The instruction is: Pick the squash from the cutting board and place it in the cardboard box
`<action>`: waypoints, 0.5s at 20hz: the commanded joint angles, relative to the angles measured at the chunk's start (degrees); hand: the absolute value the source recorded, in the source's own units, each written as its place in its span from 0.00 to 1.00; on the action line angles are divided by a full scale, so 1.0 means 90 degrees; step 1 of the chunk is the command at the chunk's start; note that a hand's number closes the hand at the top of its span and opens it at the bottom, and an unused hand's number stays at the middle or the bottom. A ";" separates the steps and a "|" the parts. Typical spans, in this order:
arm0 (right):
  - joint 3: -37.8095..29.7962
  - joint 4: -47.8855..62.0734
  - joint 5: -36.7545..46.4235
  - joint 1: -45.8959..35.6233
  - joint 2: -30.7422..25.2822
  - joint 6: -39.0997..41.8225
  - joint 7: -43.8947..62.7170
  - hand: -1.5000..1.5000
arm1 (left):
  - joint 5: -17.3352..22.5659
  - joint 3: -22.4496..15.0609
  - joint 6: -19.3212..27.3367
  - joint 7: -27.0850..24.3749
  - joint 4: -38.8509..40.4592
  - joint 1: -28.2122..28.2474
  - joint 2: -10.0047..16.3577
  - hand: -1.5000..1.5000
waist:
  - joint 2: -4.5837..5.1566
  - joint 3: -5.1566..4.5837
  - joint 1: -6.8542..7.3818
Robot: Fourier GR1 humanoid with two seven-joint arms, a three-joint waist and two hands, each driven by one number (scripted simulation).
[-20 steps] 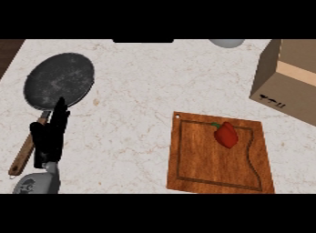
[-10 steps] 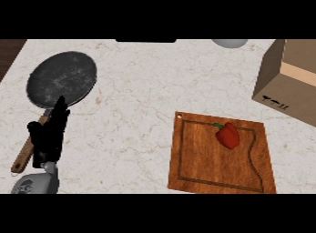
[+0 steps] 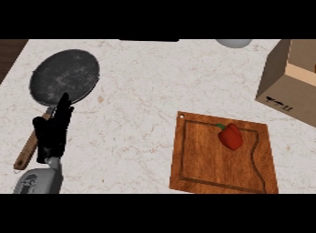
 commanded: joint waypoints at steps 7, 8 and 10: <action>-0.0596 0.2985 -0.0394 -0.1219 -0.0283 0.0101 -0.0996 0.00 | -0.0058 -0.0051 0.0035 0.0188 -0.0045 -0.0136 -0.0014 0.50 | 0.0046 0.0012 0.0074; -0.0737 0.2972 -0.0609 -0.1216 -0.0210 0.0156 -0.1290 0.00 | 0.0061 0.0010 -0.0103 -0.0131 -0.0013 0.0027 -0.0002 0.50 | 0.0038 0.0011 0.0063; -0.0966 0.3121 -0.0860 -0.1414 -0.0365 0.0388 -0.1556 0.00 | -0.0049 -0.0124 -0.0006 -0.0334 -0.0036 0.0279 -0.0165 0.50 | 0.0037 0.0013 0.0079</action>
